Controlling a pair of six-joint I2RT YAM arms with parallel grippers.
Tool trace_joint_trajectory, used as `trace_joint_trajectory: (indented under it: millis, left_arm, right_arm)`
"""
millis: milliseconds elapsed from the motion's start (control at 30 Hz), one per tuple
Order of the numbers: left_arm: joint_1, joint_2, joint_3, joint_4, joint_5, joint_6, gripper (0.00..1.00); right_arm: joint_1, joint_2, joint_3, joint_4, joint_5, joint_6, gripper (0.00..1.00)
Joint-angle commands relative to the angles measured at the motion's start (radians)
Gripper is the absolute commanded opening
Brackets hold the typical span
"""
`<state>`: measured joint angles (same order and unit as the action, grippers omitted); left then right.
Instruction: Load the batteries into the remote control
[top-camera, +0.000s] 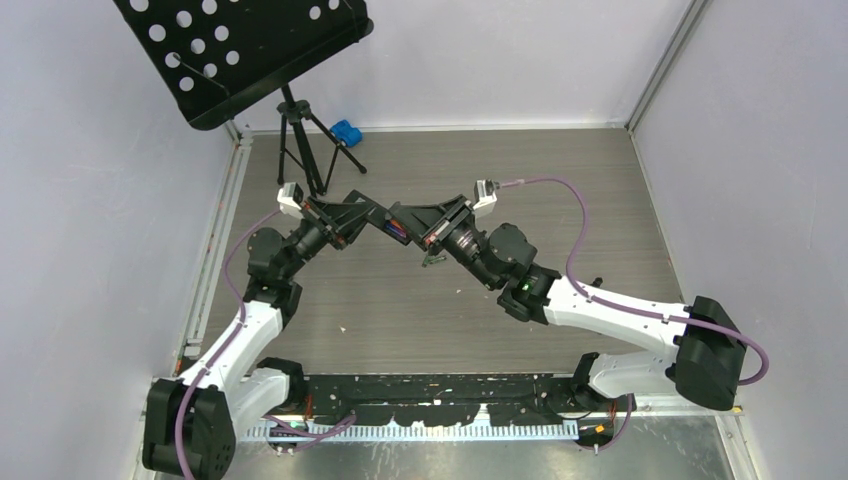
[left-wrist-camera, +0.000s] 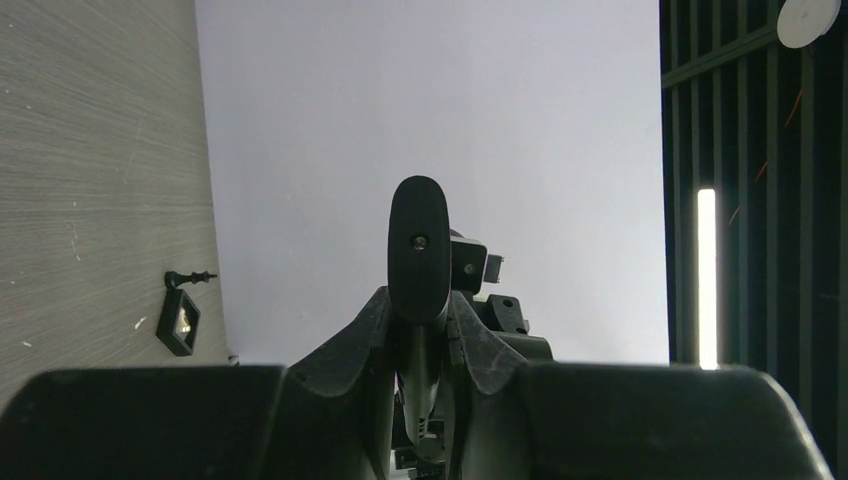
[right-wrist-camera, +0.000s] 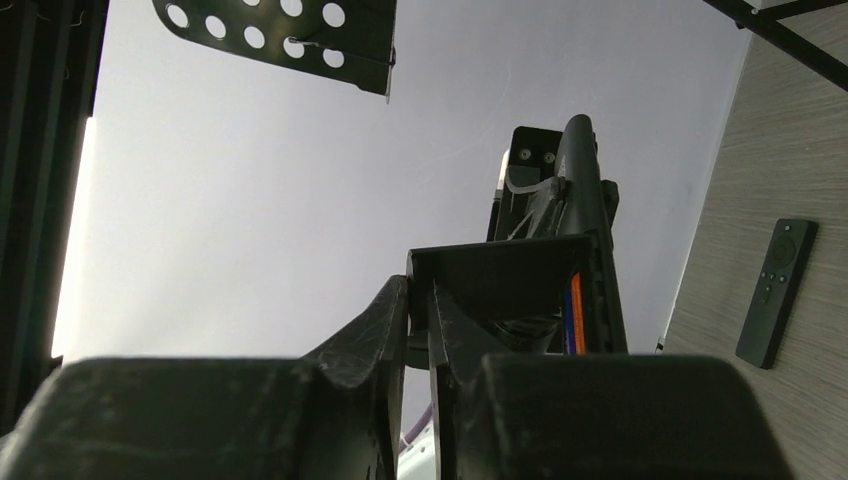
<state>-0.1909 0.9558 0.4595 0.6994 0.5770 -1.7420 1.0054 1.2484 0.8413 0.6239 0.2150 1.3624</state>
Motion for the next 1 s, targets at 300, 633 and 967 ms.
trace_joint_trajectory:
  millis: [300,633,967]
  left_arm:
    - [0.005,0.0,0.01,0.13,-0.008,-0.057,0.0]
    - [0.005,0.003,0.005,0.082,-0.024,-0.015,0.0]
    - [0.004,0.024,-0.002,0.035,-0.033,0.047,0.0]
  right_arm:
    - [-0.011,-0.055,-0.033,-0.105,0.048,-0.002,0.25]
    - [-0.011,-0.101,-0.017,-0.216,0.056,-0.012,0.31]
    - [-0.011,-0.134,0.0,-0.3,0.066,-0.023,0.36]
